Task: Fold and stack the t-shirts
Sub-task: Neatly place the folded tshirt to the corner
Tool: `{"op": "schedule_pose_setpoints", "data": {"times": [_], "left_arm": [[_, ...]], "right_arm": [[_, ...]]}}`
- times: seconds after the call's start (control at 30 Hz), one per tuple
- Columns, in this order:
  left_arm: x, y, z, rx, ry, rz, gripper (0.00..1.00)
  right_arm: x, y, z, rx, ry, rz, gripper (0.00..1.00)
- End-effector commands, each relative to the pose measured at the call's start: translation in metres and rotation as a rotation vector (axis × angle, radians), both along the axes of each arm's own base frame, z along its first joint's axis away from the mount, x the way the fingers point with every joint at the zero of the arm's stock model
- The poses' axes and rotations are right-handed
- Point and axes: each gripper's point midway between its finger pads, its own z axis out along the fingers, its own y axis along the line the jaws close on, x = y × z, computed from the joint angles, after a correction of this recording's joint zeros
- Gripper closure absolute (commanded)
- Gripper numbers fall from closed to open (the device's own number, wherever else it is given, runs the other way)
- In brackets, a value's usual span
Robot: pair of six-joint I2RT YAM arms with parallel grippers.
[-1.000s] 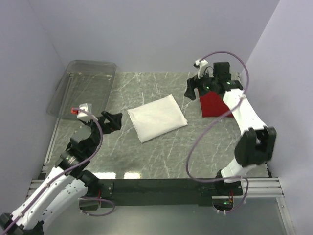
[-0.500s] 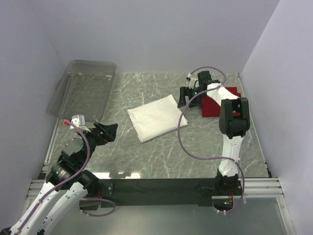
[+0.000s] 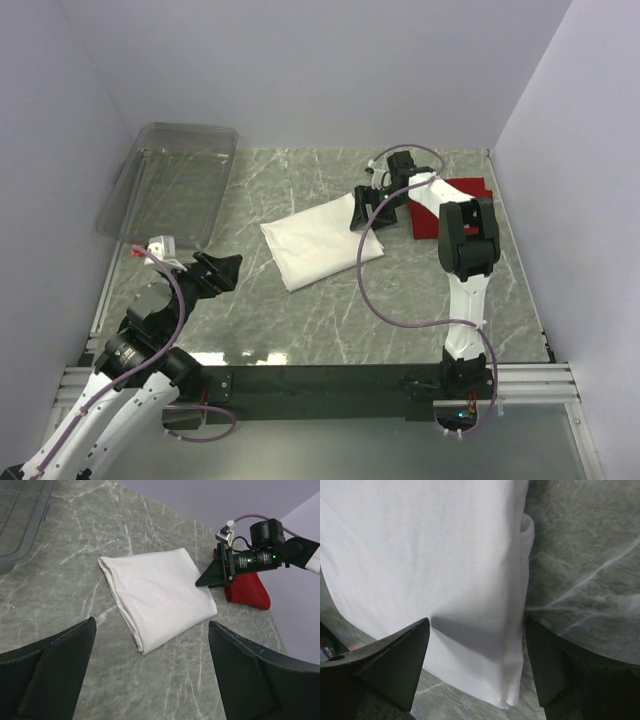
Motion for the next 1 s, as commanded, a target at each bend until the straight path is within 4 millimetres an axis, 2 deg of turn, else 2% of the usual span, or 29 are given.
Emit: {"op": "schedule_pose_setpoints", "data": {"times": [0.0,0.17,0.3,0.5,0.53,0.6,0.63,0.7,0.8,0.9,0.97], "left_arm": [[-0.002,-0.003,0.006,-0.029,-0.024,-0.016,0.01],[-0.001,-0.004,0.006,-0.029,-0.024,-0.018,0.00],[-0.001,-0.004,0.004,-0.025,-0.021,-0.019,0.00],[-0.001,-0.004,0.005,-0.028,-0.020,-0.017,0.01],[-0.001,-0.004,0.005,-0.028,-0.020,-0.019,0.01],[-0.001,-0.004,0.004,-0.025,-0.016,-0.017,0.00],[-0.001,-0.004,0.004,-0.023,-0.015,-0.016,0.00],[0.000,-0.004,0.003,-0.022,-0.011,-0.017,0.01],[0.000,-0.004,0.003,-0.021,-0.010,-0.016,0.01],[0.000,-0.003,0.002,-0.018,-0.006,-0.013,0.01],[0.000,-0.003,0.003,-0.020,-0.009,-0.013,0.01]], "right_arm": [[-0.012,0.015,-0.009,0.022,0.079,0.011,0.16],[-0.023,0.032,-0.009,0.043,0.097,0.048,0.22],[-0.021,0.034,-0.007,0.044,0.091,0.049,0.28],[-0.014,0.028,-0.005,0.053,0.083,0.030,0.55],[-0.014,0.029,-0.003,0.064,0.081,0.034,0.66],[-0.012,0.031,0.003,0.084,0.073,0.045,0.78],[-0.013,0.034,0.007,0.104,0.071,0.055,0.90],[-0.011,0.036,0.018,0.130,0.053,0.073,0.99],[-0.009,0.041,0.045,0.172,-0.005,0.113,1.00],[-0.002,0.035,0.075,0.169,-0.090,0.112,1.00],[0.005,0.028,0.088,0.142,-0.135,0.099,1.00]]}}
